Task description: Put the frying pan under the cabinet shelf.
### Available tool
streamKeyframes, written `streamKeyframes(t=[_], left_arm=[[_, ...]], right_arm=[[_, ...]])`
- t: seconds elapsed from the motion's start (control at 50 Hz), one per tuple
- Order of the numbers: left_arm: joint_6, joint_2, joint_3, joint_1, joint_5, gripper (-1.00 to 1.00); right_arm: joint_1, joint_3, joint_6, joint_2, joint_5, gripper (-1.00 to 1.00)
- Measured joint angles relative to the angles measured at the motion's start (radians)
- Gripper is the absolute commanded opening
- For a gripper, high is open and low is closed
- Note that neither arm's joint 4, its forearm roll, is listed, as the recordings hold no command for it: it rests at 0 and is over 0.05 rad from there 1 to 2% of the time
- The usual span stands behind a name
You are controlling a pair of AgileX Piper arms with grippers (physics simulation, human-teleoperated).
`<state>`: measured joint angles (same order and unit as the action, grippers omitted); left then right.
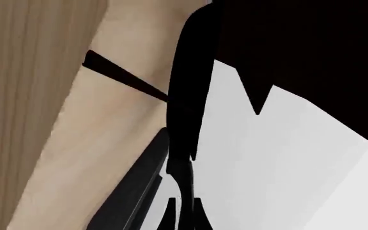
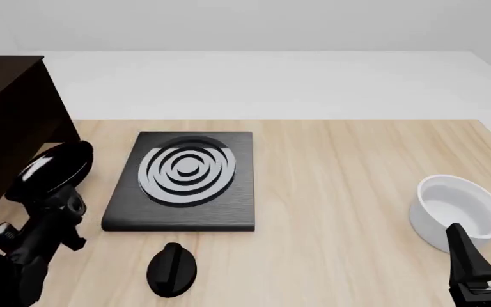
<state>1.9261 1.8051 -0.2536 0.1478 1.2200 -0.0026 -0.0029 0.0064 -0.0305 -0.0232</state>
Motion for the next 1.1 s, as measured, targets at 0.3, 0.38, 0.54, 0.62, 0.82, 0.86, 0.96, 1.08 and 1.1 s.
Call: streamKeyframes(t=[0.3,0.38,0.54,0.62,0.82,0.86,0.96,1.08,1.1], left_arm=[[-0.108,0.068,-0.004,0.107,0.0,-1.0],[-0.136,0.079,-0.009,0.141,0.0,-1.0],[-0.186,0.085,-0.004,0.222,0.0,-1.0],[-0.207,0.081,0.002,0.267,0.0,-1.0],[-0.242,0.092,-0.003,0.34,0.0,-1.0],[-0.247,0.099,-0.009,0.346,0.0,-1.0],[-0.257,0.121,-0.031,0.34,0.0,-1.0],[-0.326,0.139,-0.039,0.312,0.0,1.0],[-0.345,0.14,-0.039,0.306,0.0,1.0]], right_arm=[[0.0,0.0,0.0,0.0,0.0,1.0],[0.0,0.0,0.0,0.0,0.0,1.0],[0.0,0.0,0.0,0.0,0.0,1.0],[0.0,0.0,0.0,0.0,0.0,1.0],[0.0,0.0,0.0,0.0,0.0,1.0],[0.0,0.0,0.0,0.0,0.0,1.0],[0.0,0.0,0.0,0.0,0.0,1.0],[0.0,0.0,0.0,0.0,0.0,1.0],[0.0,0.0,0.0,0.0,0.0,1.0]])
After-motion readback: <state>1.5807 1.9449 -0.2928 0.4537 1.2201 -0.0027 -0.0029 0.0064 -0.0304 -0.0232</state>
